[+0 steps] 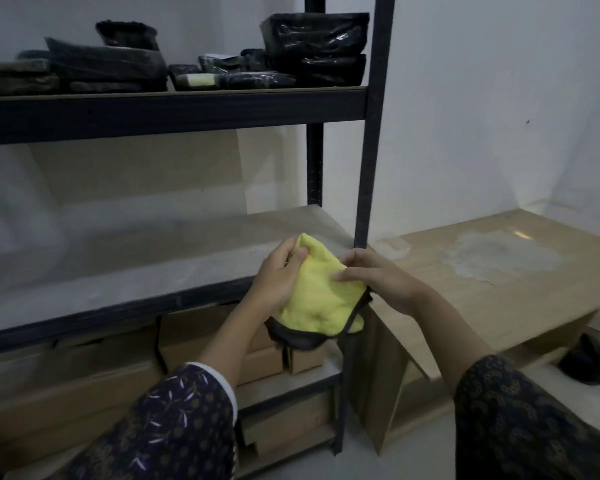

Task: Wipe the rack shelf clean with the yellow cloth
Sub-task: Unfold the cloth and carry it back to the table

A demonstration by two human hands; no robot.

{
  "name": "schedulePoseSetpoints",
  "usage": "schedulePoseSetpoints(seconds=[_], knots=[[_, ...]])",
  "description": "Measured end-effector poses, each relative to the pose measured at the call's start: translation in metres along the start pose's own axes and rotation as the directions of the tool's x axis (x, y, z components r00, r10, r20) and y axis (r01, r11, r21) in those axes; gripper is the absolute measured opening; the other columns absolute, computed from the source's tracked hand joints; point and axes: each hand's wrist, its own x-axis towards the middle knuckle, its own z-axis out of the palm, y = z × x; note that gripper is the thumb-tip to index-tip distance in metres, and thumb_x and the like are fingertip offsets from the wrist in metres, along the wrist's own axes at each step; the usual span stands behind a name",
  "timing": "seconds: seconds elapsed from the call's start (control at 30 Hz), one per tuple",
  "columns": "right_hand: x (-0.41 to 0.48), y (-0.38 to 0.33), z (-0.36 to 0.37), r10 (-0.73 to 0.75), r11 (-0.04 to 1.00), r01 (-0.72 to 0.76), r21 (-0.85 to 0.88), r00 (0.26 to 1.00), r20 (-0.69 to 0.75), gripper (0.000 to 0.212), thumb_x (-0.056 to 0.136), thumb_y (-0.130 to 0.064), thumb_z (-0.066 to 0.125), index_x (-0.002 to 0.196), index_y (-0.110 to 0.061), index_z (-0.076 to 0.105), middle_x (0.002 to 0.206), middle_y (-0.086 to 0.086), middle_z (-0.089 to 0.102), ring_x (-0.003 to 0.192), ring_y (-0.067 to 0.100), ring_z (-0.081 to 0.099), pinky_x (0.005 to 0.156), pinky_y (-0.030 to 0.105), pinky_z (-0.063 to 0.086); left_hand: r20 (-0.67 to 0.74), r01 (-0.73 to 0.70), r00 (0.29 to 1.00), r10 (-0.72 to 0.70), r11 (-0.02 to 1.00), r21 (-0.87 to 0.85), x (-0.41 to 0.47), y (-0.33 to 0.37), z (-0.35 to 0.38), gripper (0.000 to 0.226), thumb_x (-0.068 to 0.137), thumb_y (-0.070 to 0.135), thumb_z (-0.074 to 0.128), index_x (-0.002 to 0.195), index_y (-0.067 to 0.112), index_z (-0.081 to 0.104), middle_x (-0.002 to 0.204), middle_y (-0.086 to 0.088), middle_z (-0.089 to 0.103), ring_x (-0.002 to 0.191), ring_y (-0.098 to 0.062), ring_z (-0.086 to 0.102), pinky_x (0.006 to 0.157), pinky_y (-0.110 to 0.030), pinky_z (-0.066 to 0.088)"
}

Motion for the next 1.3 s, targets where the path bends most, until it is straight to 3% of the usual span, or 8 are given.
schedulePoseSetpoints(seconds=[0.13, 0.33, 0.5, 0.83, 0.97, 1.07, 1.17, 1.3], knots=[[-0.006, 0.006, -0.04, 0.098, 0.993, -0.106, 0.054, 0.986, 0.137, 0.018, 0.09, -0.022, 0.064, 0.104, -0.011, 0.067, 0.1, 0.005, 0.072, 0.093, 0.021, 0.069, 0.074, 0.03, 0.054, 0.104, -0.034, 0.994, 0.026, 0.997, 0.073, 0.016, 0.012, 0.06, 0.022, 0.093, 0.046, 0.049, 0.105, 0.032, 0.06, 0.102, 0.008, 0.063, 0.095, -0.011, 0.059, 0.08, -0.029, 0.048], [-0.013, 0.037, -0.117, 0.138, 0.93, -0.081, 0.358, 0.981, -0.137, 0.02, 0.085, -0.006, 0.059, 0.105, -0.006, 0.062, 0.102, 0.016, 0.067, 0.095, 0.033, 0.065, 0.085, 0.048, 0.053, 0.301, 0.075, 0.937, -0.175, 0.946, 0.316, 0.038, 0.007, 0.112, 0.042, 0.068, 0.05, 0.078, 0.089, 0.016, 0.065, 0.085, 0.001, 0.066, 0.077, -0.012, 0.061, 0.065, -0.028, 0.044], [-0.023, 0.063, -0.186, 0.17, 0.857, -0.166, 0.487, 0.985, 0.037, 0.042, 0.066, -0.006, 0.057, 0.108, -0.007, 0.061, 0.106, 0.013, 0.062, 0.098, 0.029, 0.061, 0.086, 0.039, 0.051, 0.133, 0.112, 0.984, -0.117, 0.993, 0.039, 0.056, 0.008, 0.165, 0.023, 0.077, 0.029, 0.077, 0.092, 0.014, 0.069, 0.092, -0.001, 0.072, 0.085, -0.015, 0.066, 0.081, -0.036, 0.052], [-0.004, 0.1, -0.302, 0.061, 0.997, -0.06, 0.051, 0.998, -0.019, 0.015, 0.085, -0.004, 0.067, 0.094, -0.013, 0.074, 0.068, 0.002, 0.059, 0.064, 0.011, 0.059, 0.059, 0.02, 0.047, 0.049, 0.055, 0.997, -0.061, 0.992, 0.109, 0.125, 0.004, 0.272, 0.013, 0.091, 0.025, 0.059, 0.096, 0.027, 0.07, 0.089, 0.007, 0.066, 0.087, -0.022, 0.059, 0.082, -0.038, 0.049], [0.015, 0.11, -0.352, 0.045, 0.99, -0.062, -0.129, 0.991, -0.129, 0.028, 0.077, 0.0, 0.075, 0.103, -0.011, 0.072, 0.081, 0.001, 0.056, 0.08, 0.013, 0.058, 0.072, 0.02, 0.045, 0.1, 0.095, 0.991, -0.088, 0.993, -0.071, 0.164, 0.001, 0.296, 0.009, 0.086, 0.014, 0.066, 0.09, 0.022, 0.07, 0.087, 0.005, 0.069, 0.085, -0.019, 0.063, 0.079, -0.032, 0.053], [0.036, 0.124, -0.386, 0.092, 0.964, -0.125, -0.235, 0.985, -0.147, 0.017, 0.077, -0.019, 0.078, 0.084, -0.005, 0.072, 0.082, 0.006, 0.067, 0.083, 0.016, 0.062, 0.082, 0.03, 0.046, 0.255, 0.319, 0.938, -0.237, 0.877, -0.359, 0.193, -0.004, 0.309, 0.01, 0.082, 0.004, 0.068, 0.093, 0.005, 0.068, 0.087, -0.006, 0.071, 0.082, -0.018, 0.068, 0.075, -0.025, 0.057], [0.057, 0.136, -0.403, 0.136, 0.989, -0.124, 0.076, 0.972, -0.193, 0.019, 0.087, -0.03, 0.067, 0.076, -0.016, 0.059, 0.074, -0.003, 0.058, 0.075, 0.013, 0.058, 0.082, 0.034, 0.047, 0.384, 0.482, 0.872, -0.305, 0.676, -0.557, 0.222, -0.016, 0.324, 0.019, 0.089, 0.011, 0.059, 0.103, -0.001, 0.065, 0.099, -0.013, 0.071, 0.088, -0.019, 0.07, 0.078, -0.028, 0.057], [0.093, 0.144, -0.41, 0.164, 0.985, -0.136, 0.105, 0.929, -0.331, 0.019, 0.095, -0.038, 0.054, 0.086, -0.021, 0.052, 0.081, -0.003, 0.053, 0.076, 0.016, 0.053, 0.066, 0.033, 0.046, 0.391, 0.596, 0.801, -0.452, 0.556, -0.579, 0.263, -0.029, 0.357, 0.031, 0.096, 0.03, 0.05, 0.115, 0.007, 0.061, 0.109, -0.011, 0.069, 0.099, -0.023, 0.066, 0.073, -0.034, 0.054]])
